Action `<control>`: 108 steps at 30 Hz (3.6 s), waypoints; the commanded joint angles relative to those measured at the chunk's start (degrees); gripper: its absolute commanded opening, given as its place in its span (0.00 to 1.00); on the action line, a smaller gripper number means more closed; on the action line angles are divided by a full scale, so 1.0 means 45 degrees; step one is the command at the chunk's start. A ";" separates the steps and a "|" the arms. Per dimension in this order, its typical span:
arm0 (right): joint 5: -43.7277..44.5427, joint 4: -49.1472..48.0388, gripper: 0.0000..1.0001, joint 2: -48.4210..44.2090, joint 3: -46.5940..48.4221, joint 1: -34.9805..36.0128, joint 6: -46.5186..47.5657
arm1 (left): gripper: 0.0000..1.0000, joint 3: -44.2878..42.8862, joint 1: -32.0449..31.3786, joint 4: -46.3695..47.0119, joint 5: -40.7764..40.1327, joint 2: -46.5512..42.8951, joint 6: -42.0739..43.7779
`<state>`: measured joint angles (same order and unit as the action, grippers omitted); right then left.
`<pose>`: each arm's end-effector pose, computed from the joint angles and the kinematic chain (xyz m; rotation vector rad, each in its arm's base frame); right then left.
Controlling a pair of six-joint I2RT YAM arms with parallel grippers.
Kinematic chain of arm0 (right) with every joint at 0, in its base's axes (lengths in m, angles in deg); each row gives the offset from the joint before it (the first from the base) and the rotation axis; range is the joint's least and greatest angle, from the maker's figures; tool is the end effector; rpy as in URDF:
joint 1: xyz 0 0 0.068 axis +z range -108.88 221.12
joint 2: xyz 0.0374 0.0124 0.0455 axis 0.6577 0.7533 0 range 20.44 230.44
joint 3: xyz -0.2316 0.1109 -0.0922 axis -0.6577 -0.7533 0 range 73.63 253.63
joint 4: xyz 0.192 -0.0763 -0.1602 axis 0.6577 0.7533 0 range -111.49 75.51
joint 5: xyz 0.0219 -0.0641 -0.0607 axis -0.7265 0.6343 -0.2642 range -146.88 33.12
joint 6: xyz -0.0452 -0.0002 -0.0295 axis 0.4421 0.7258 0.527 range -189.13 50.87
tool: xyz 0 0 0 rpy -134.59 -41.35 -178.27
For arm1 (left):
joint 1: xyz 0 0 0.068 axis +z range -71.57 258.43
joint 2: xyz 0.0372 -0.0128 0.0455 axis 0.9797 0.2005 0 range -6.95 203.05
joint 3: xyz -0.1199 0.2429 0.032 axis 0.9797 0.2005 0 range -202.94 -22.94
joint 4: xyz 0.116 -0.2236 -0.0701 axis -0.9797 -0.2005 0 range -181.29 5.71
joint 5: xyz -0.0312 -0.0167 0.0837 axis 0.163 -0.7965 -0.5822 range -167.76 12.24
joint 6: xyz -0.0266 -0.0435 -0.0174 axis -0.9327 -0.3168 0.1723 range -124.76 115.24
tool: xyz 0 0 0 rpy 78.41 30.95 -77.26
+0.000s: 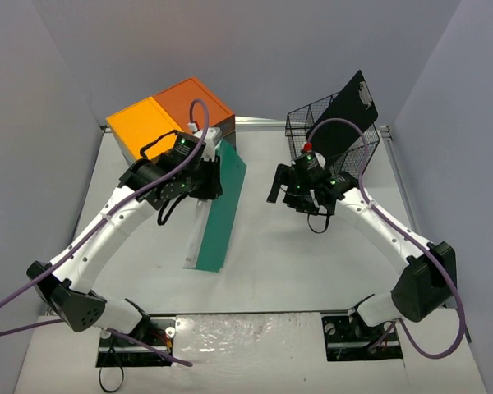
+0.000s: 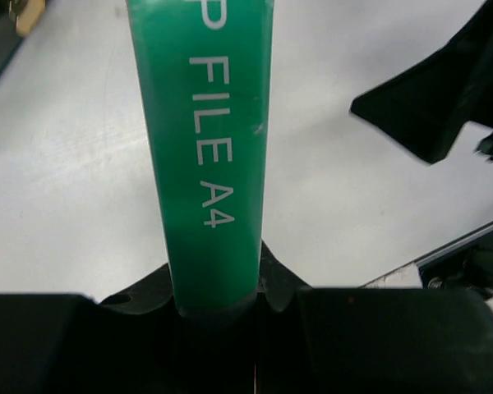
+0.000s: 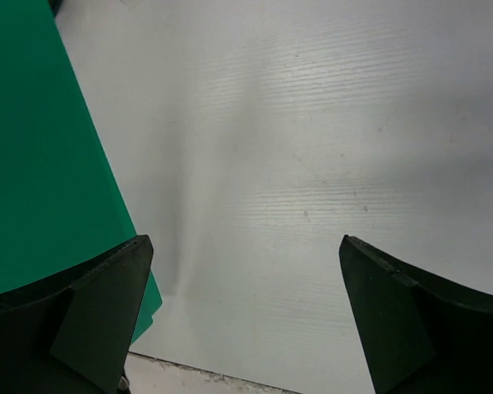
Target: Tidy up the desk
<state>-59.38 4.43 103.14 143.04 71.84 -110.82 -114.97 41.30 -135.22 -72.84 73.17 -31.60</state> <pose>0.2774 0.1667 0.3081 0.2011 2.3488 0.7024 0.2271 -0.1758 0.4140 0.2580 2.3290 -0.6771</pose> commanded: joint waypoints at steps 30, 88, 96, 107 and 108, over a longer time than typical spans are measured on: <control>0.2344 0.4044 1.00 -0.3990 -0.1602 -0.2553 -0.1265 | 0.00 -1.1055 -0.1760 0.9705 -0.2771 0.8604 0.6862; -0.0005 0.3933 1.00 -0.3938 -0.4919 -0.2978 0.0899 | 0.00 -1.4135 -0.2749 2.1978 -0.3982 1.5705 0.8714; -0.0082 0.3837 1.00 -0.4047 -0.5169 -0.3009 0.0899 | 0.00 -1.3678 -0.2762 2.3525 -0.4399 1.6154 0.7467; -0.0128 0.3722 1.00 -0.4033 -0.5474 -0.3027 0.1004 | 0.00 -1.2532 -0.2849 2.4463 -0.4580 1.6113 0.7517; -0.0129 0.3709 1.00 -0.4022 -0.5487 -0.3018 0.1004 | 0.00 -1.2366 -0.2903 2.4488 -0.4633 1.6016 0.7583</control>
<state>-59.41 20.90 85.69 118.41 58.66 -107.41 -171.15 28.63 -33.65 -94.07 149.79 3.52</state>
